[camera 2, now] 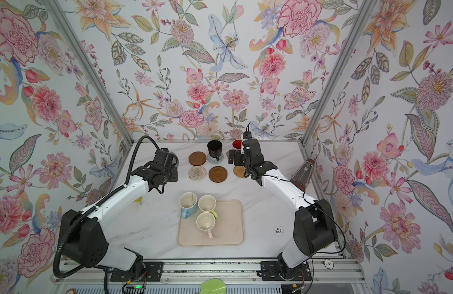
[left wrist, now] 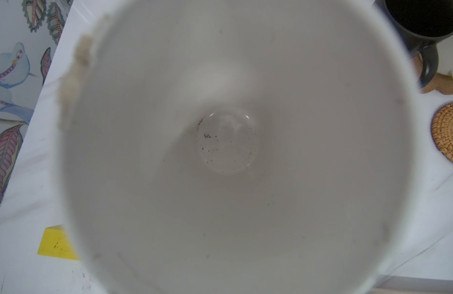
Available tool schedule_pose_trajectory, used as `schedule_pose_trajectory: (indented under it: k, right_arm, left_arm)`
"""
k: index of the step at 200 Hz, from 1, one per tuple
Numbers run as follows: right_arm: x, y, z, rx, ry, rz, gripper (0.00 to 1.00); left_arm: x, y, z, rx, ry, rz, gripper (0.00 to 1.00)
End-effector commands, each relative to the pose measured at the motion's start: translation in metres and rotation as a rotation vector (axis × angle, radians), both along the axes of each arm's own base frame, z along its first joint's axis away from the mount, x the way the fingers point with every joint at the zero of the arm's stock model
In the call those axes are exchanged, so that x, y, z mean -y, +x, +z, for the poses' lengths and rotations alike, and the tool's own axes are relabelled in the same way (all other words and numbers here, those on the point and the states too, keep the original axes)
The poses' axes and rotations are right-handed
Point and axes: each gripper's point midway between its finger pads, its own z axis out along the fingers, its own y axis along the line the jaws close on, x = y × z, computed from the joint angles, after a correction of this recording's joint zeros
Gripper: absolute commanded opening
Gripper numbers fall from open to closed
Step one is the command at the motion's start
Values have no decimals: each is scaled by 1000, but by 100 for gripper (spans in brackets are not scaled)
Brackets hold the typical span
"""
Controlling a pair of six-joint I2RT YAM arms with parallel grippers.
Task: Place cups on coasters
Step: Place the cup on the coaster.
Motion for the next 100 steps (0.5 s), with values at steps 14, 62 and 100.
schedule_pose_trajectory:
  k: [14,62,100]
  right_arm:
    - [10,-8,0,-17,-1,-5,99]
    - [16,-10,0,-21,3,-11,99]
    - [22,-12,-2,-24,3,-21,99]
  left_arm:
    - [15,44,18,96,-26,-43,0]
    - [28,81,13,110,-18,-70,0]
    - [40,104,4,127,-42,-92,0]
